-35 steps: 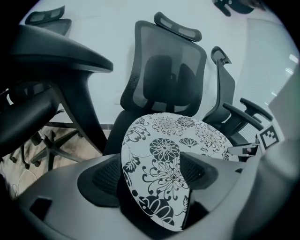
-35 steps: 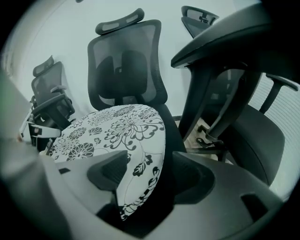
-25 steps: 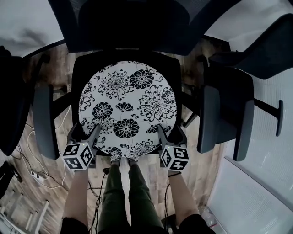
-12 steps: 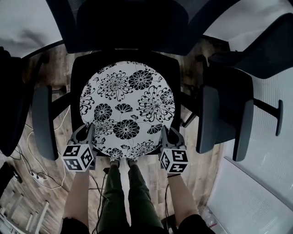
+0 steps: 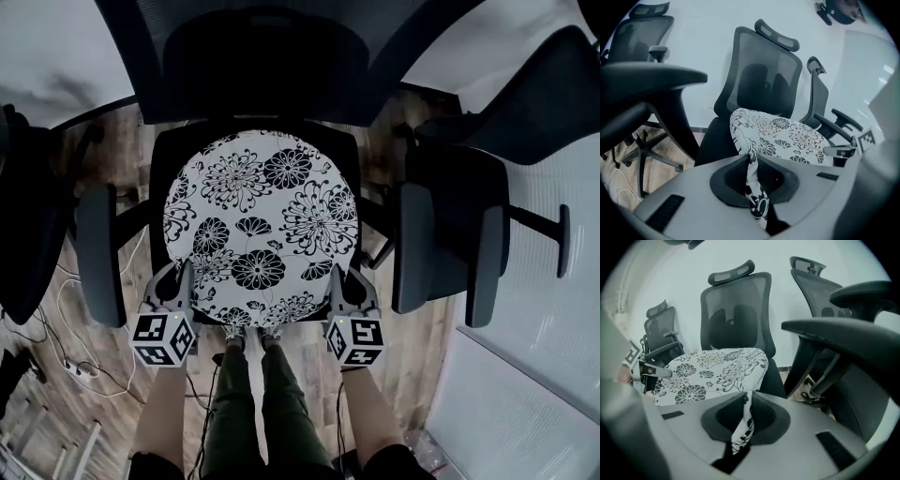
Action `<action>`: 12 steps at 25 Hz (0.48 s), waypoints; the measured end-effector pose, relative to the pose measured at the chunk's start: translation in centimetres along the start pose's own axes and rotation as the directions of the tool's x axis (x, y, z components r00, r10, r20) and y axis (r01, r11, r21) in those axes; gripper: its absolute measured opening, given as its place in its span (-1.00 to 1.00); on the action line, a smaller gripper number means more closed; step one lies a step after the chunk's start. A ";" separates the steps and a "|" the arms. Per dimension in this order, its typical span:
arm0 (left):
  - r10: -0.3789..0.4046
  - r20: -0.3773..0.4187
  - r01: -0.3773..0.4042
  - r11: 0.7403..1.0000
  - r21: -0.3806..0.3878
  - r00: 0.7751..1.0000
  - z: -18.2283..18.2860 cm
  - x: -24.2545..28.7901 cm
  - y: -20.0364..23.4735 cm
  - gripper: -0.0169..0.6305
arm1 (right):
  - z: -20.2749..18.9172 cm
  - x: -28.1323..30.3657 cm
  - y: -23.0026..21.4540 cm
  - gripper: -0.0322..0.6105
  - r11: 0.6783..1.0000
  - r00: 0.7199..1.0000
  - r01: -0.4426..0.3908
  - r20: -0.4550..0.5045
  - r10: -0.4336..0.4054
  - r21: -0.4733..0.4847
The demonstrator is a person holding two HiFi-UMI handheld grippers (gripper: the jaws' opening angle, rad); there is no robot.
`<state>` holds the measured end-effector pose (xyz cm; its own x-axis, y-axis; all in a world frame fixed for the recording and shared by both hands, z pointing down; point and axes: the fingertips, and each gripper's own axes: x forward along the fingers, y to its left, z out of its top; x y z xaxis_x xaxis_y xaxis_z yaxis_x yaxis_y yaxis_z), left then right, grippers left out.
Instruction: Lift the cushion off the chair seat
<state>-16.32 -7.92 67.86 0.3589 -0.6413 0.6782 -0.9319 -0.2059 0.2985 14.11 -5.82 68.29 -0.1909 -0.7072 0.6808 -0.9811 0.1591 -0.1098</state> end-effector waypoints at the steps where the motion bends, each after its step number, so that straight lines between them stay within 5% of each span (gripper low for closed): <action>1: 0.001 0.012 -0.001 1.000 0.008 1.000 -0.3 0.1 0.0 -0.86 | -0.5 0.2 -0.1 -0.79 1.000 1.000 0.000 0.013 0.000 0.002; 8: 0.006 0.053 -0.009 0.998 0.055 0.999 -0.8 1.1 0.5 -0.86 | -2.2 1.9 -0.1 -0.79 1.000 0.998 -0.006 0.059 0.005 0.018; 12: 0.026 -0.136 -0.033 0.998 -0.052 0.990 -0.4 0.1 -0.1 -0.86 | -0.9 0.4 -0.3 -0.79 0.999 0.986 -0.019 -0.167 0.026 0.041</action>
<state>-16.15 -7.66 68.18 0.3386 -0.5398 0.7707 -0.9393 -0.1460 0.3104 14.35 -5.51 69.25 -0.2084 -0.5776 0.7893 -0.9777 0.1445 -0.1524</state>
